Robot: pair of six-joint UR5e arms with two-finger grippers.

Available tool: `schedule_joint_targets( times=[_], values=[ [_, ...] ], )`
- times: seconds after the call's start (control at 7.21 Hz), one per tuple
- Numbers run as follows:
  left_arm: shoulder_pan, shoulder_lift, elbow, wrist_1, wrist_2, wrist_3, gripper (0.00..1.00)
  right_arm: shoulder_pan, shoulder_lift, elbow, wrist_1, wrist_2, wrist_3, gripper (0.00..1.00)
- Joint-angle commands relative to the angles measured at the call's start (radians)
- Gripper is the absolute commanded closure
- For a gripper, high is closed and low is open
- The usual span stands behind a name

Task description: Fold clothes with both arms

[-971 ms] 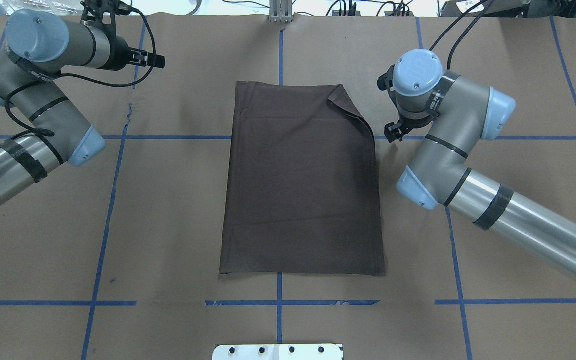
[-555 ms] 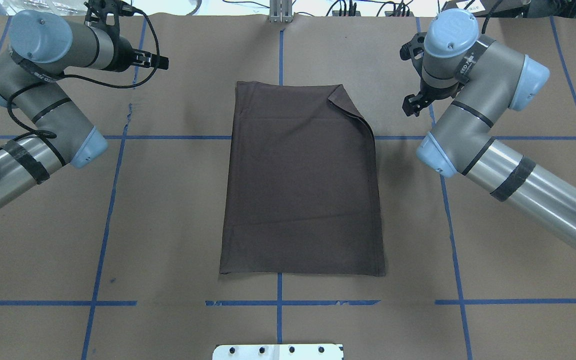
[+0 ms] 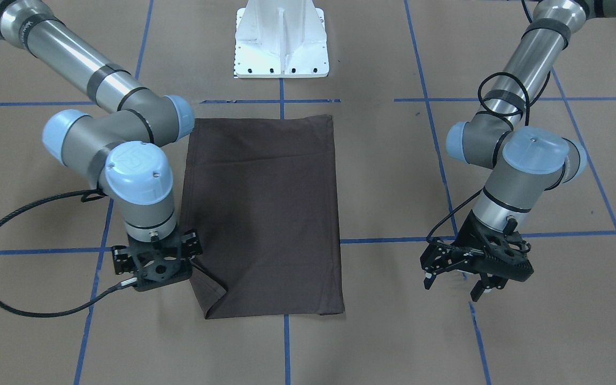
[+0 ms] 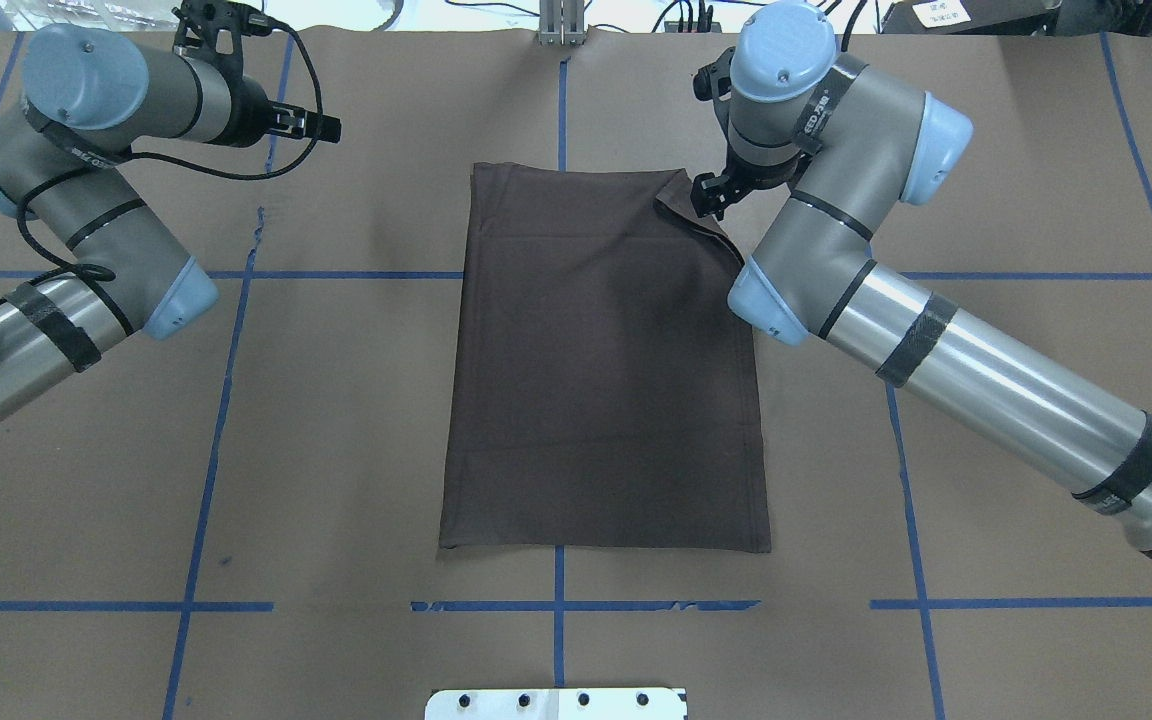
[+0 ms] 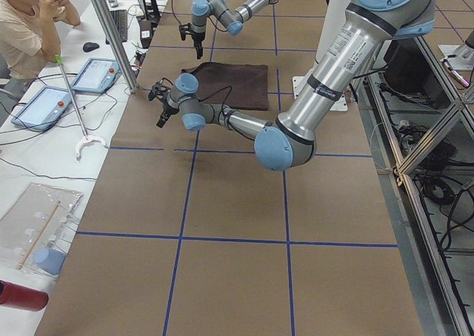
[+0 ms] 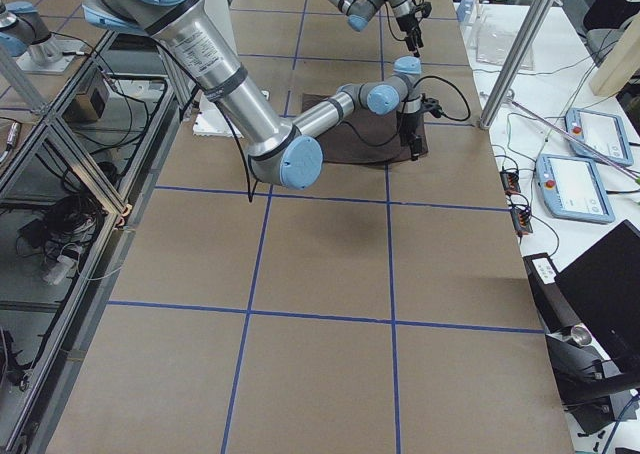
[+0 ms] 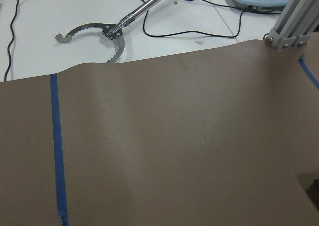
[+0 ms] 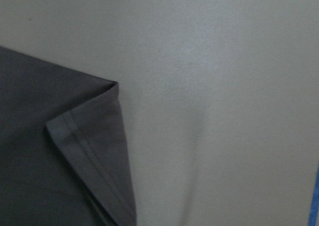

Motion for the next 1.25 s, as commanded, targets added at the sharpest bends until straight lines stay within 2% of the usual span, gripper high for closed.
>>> schedule_joint_targets(
  times=[0.0,0.28,0.83,1.11],
  values=[
    [0.000,0.002,0.000,0.000,0.001,0.000,0.00,-0.039,0.004,-0.006,0.001,-0.002,0.010,0.00],
    [0.000,0.005,0.000,0.000,0.001,0.000,0.00,-0.049,-0.004,-0.009,-0.007,-0.003,0.003,0.00],
    [0.000,0.005,0.000,0.000,0.001,0.000,0.00,-0.027,-0.009,-0.086,-0.005,-0.025,-0.025,0.00],
    [0.002,0.005,0.000,0.000,0.001,0.000,0.00,0.049,-0.001,-0.139,-0.004,-0.028,-0.087,0.00]
  ],
)
